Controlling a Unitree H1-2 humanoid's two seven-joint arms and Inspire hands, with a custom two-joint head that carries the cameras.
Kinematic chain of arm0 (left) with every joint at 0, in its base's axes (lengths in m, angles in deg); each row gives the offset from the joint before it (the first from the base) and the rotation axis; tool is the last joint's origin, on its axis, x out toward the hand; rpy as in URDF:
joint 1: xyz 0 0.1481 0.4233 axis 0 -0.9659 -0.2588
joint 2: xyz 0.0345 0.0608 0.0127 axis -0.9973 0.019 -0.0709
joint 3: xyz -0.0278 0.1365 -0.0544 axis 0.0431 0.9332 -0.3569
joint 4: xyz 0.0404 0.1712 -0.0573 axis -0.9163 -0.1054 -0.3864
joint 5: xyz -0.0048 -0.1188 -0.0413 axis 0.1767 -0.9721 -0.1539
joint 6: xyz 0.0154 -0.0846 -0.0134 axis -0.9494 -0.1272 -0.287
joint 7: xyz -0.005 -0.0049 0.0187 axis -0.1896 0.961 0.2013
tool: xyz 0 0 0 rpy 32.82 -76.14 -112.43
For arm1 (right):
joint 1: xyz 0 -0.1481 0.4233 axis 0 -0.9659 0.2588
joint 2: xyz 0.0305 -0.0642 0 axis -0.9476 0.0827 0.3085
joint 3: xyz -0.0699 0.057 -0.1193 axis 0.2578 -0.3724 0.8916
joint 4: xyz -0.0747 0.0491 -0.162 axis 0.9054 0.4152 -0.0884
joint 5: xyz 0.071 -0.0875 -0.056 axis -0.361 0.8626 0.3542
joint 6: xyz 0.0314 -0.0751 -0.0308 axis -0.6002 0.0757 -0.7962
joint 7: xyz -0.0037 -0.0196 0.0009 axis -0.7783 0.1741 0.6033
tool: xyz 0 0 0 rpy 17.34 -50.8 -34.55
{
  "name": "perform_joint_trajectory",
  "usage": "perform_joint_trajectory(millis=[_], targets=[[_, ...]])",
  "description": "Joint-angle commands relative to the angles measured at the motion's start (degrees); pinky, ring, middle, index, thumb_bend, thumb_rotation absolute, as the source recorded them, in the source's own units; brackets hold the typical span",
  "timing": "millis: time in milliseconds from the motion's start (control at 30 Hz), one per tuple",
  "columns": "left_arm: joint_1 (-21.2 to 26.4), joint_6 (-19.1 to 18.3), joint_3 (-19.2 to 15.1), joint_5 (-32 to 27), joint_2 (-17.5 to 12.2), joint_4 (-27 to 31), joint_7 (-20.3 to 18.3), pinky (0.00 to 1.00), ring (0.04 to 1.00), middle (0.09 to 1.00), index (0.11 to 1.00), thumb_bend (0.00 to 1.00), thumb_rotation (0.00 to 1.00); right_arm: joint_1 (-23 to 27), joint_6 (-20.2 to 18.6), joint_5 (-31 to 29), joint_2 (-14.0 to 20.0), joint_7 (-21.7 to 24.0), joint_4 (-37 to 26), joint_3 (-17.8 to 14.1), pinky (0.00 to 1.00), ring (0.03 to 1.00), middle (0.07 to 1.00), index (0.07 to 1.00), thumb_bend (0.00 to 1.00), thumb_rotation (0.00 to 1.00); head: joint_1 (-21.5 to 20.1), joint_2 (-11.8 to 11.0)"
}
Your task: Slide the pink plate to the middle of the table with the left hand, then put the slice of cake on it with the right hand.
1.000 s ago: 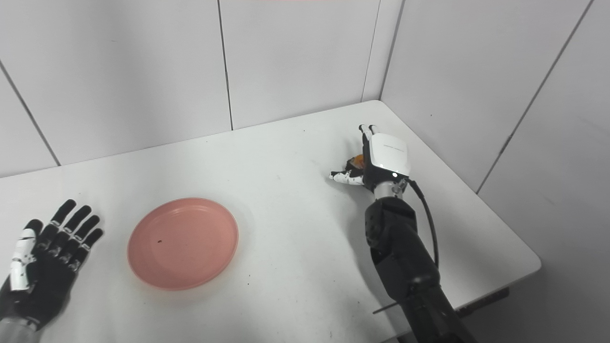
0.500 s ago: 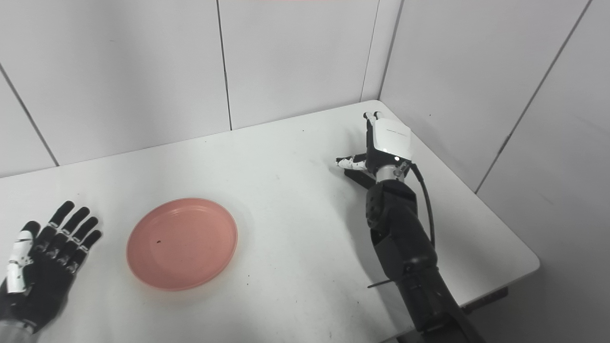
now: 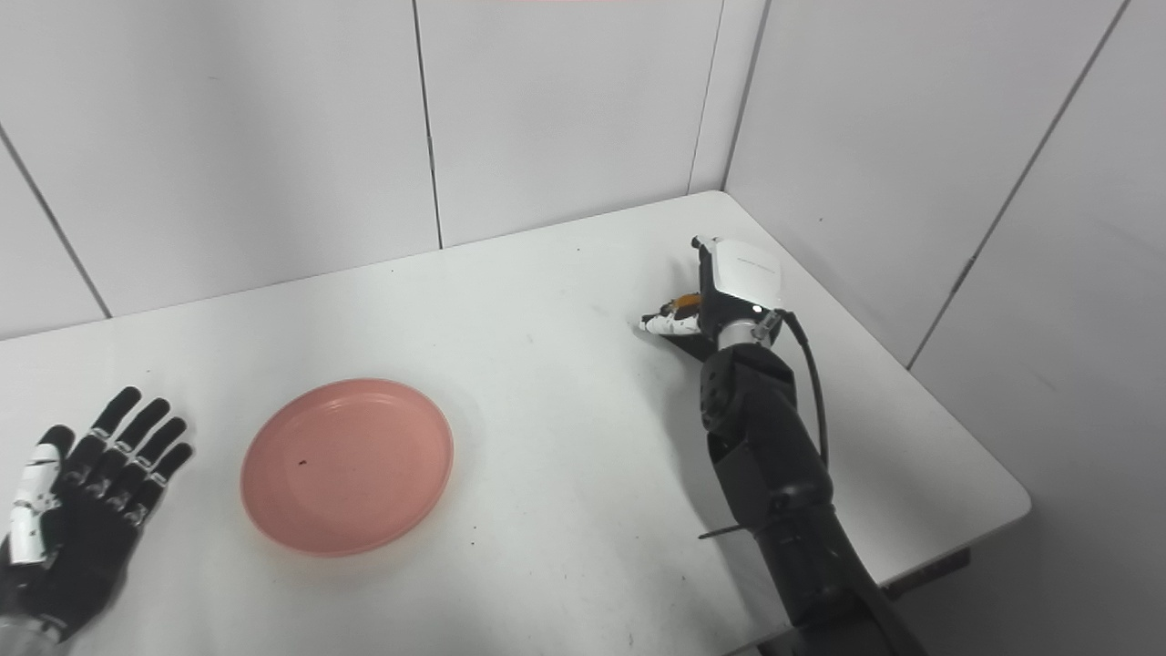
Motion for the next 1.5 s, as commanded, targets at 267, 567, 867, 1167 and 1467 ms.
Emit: perform_joint_trajectory(millis=[267,567,867,1167,1467], targets=[[-1.9,-4.2,0.1,0.8,-0.5,-0.7,1.7,0.95,0.927,0.922,0.914,0.35,1.00,2.6,-0.5,2.4,0.8,5.5,-0.1,-0.7,0.57,0.786,0.890,0.835,0.87,0.38,0.0,0.1],[-2.0,-4.4,0.2,0.9,-0.5,-0.3,1.8,0.95,0.923,0.916,0.909,0.35,1.00,2.4,-0.5,1.9,0.5,7.3,1.3,-2.1,0.51,0.693,0.797,0.834,0.85,0.28,0.2,0.2],[-2.1,-4.2,0.2,0.7,-0.5,-0.3,1.7,0.95,0.929,0.922,0.912,0.36,1.00,3.7,-0.5,2.2,1.3,1.5,6.6,-1.5,0.41,0.501,0.593,0.675,0.73,0.04,0.6,0.3],[-2.1,-3.8,0.3,0.7,-0.5,-0.6,1.6,0.96,0.933,0.927,0.916,0.36,1.00,2.5,2.5,-6.1,1.8,-14.3,5.0,0.5,0.37,0.389,0.491,0.528,0.51,0.00,0.7,0.1],[-2.2,-4.1,0.3,0.4,-0.4,-0.3,1.4,0.96,0.934,0.928,0.917,0.36,1.00,2.7,2.2,-10.2,3.3,-18.2,7.2,3.5,0.36,0.383,0.497,0.535,0.51,0.00,0.9,0.1]])
